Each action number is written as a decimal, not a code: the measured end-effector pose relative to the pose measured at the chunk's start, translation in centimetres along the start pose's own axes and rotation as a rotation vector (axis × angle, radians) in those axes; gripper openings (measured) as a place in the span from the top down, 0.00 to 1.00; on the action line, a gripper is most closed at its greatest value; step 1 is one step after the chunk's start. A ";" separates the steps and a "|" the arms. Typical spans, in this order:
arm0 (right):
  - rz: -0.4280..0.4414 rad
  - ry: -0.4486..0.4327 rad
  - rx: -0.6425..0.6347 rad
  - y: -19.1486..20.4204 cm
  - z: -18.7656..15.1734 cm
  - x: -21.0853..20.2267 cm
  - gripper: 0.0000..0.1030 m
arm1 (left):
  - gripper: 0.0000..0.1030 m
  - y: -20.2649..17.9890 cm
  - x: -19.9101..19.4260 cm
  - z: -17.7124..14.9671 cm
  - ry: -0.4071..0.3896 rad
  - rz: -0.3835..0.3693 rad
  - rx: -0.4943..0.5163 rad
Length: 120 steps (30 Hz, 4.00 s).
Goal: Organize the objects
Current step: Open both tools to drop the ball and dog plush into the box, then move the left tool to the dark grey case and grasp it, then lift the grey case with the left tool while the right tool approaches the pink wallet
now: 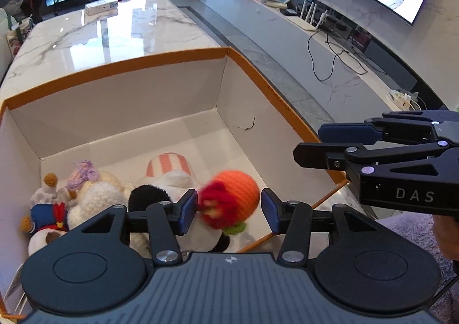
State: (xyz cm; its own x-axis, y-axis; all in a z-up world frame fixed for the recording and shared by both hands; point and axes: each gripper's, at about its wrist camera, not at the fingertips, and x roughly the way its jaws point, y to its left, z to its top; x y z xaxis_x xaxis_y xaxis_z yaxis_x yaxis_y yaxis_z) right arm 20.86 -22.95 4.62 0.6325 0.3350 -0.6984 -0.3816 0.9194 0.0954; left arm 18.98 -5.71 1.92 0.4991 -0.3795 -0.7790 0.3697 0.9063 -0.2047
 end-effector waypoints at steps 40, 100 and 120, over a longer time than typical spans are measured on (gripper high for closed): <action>-0.049 -0.265 0.060 8.8 -11.0 -9.2 0.40 | 0.40 -0.9 -13.9 -14.2 -0.248 0.248 -0.104; 0.236 0.205 -0.745 19.0 -11.0 7.0 0.29 | 0.63 7.2 -14.6 -16.1 -0.160 0.313 -0.296; 0.188 0.174 -0.516 16.4 -12.5 2.4 0.94 | 0.63 4.8 -14.2 -16.5 -0.173 0.286 -0.272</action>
State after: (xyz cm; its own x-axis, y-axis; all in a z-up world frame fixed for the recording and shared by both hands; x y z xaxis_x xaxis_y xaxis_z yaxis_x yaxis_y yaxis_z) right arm 7.68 -9.63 -4.37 0.4186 0.4038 -0.8134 -0.7835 0.6135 -0.0987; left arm 0.80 7.12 2.20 0.6839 -0.1107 -0.7211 -0.0108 0.9868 -0.1617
